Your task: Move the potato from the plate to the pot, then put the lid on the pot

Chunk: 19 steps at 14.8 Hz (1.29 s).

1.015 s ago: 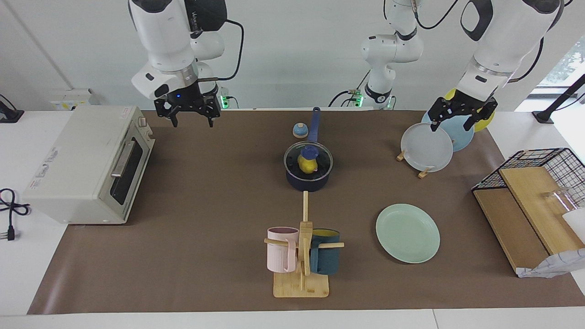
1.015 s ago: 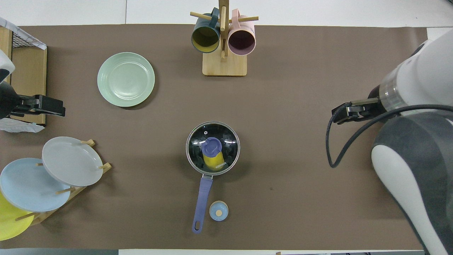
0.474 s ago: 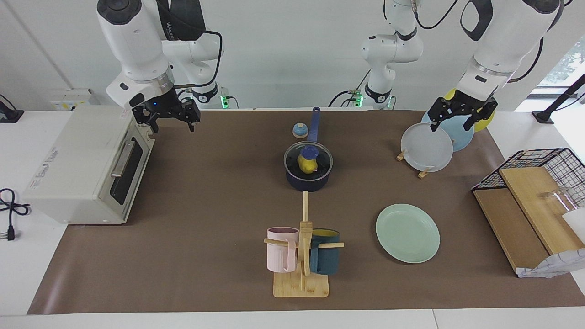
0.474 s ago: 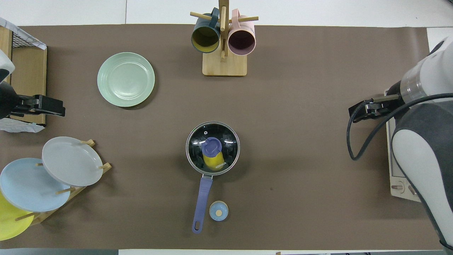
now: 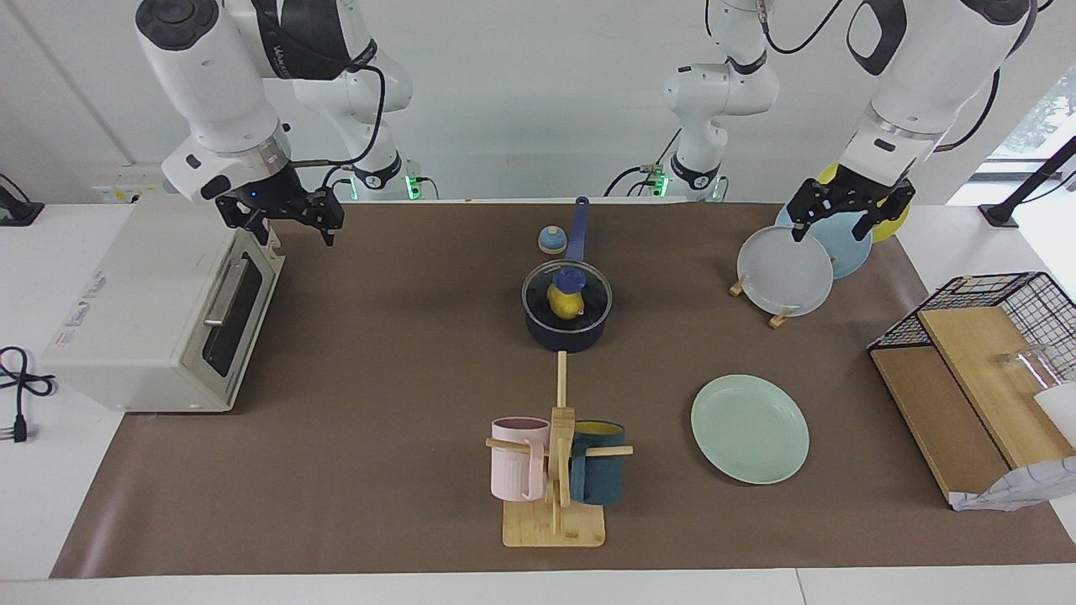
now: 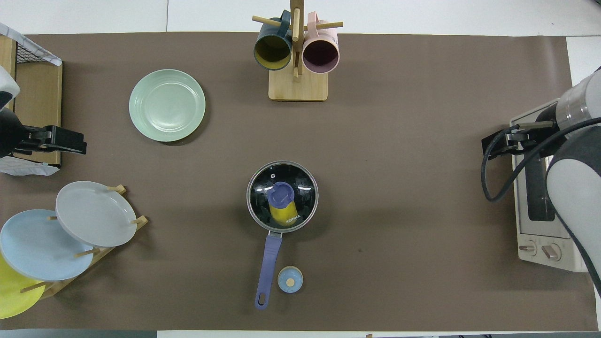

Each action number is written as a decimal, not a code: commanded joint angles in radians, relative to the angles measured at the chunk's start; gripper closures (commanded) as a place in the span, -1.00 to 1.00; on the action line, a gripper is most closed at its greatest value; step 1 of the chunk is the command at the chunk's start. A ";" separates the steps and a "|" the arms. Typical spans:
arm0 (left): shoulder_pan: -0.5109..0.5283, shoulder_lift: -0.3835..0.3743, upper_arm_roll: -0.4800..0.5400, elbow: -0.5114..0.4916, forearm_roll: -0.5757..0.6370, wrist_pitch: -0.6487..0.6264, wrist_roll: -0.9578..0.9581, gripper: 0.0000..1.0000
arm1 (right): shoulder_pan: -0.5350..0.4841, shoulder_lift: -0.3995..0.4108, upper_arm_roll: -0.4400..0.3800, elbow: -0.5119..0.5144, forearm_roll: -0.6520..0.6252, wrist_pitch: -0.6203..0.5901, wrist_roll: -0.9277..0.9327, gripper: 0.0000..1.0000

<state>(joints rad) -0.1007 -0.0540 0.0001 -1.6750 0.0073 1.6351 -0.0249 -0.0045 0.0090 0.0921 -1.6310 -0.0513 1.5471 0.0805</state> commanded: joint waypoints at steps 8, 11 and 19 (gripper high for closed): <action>-0.008 -0.012 0.011 0.000 -0.009 -0.006 -0.010 -1.00 | -0.017 -0.023 0.009 -0.029 0.011 0.010 -0.011 -1.00; -0.008 -0.012 0.011 0.000 -0.009 -0.006 -0.010 -1.00 | -0.017 -0.021 0.006 -0.029 0.013 0.014 -0.008 -1.00; -0.008 -0.012 0.011 0.000 -0.009 -0.008 -0.010 -1.00 | -0.023 -0.012 -0.035 -0.012 0.010 0.037 -0.033 -1.00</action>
<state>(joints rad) -0.1007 -0.0540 0.0002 -1.6750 0.0073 1.6351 -0.0249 -0.0123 0.0086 0.0508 -1.6315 -0.0513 1.5565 0.0784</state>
